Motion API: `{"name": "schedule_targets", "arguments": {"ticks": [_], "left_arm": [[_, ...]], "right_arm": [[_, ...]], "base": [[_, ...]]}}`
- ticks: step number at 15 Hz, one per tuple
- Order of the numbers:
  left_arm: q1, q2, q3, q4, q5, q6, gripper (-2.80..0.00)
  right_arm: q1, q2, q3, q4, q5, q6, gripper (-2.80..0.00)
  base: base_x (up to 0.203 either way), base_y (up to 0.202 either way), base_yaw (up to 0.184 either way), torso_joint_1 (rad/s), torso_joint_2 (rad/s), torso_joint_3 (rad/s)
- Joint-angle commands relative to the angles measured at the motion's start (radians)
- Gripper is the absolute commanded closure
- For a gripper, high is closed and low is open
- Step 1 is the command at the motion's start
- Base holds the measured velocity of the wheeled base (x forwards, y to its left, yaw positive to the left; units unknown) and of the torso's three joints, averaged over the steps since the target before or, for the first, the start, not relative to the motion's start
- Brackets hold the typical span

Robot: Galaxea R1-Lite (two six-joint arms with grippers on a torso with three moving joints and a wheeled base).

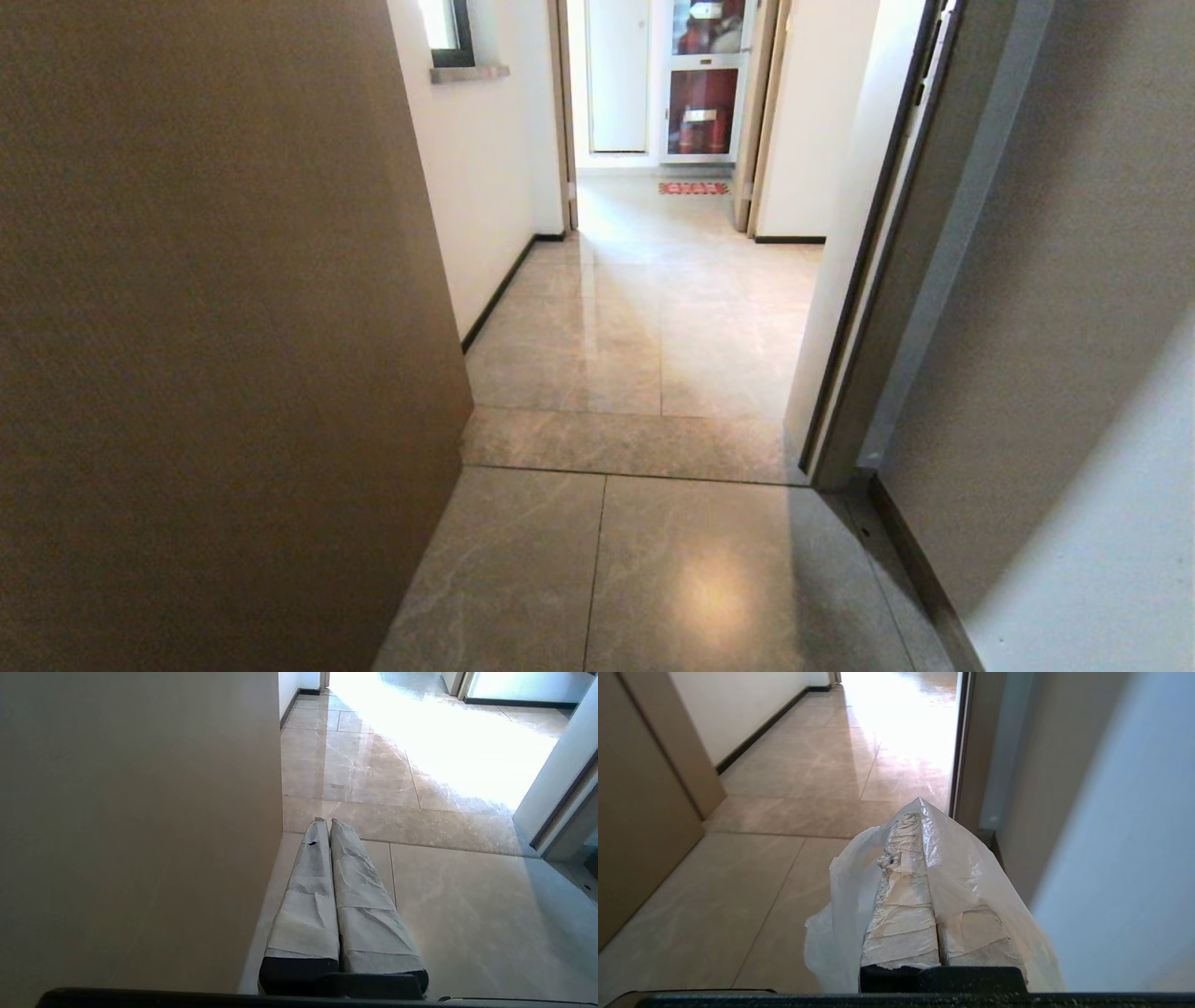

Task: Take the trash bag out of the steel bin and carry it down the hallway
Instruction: Put the trash bag at the door

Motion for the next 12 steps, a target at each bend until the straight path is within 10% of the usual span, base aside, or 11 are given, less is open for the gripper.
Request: {"name": "schedule_targets", "arguments": {"ticks": [1, 12], "left_arm": [[0.0, 0.0, 0.0, 0.0, 0.0, 0.0, 0.0], [0.0, 0.0, 0.0, 0.0, 0.0, -0.002, 0.0]], "right_arm": [[0.001, 0.0, 0.0, 0.0, 0.001, 0.0, 0.0], [0.0, 0.0, 0.0, 0.001, 0.0, 0.0, 0.0]], "base": [[0.195, 0.0, -0.001, 0.002, 0.01, 0.002], [0.191, 0.0, 0.0, 0.003, 0.0, 0.002]]}}
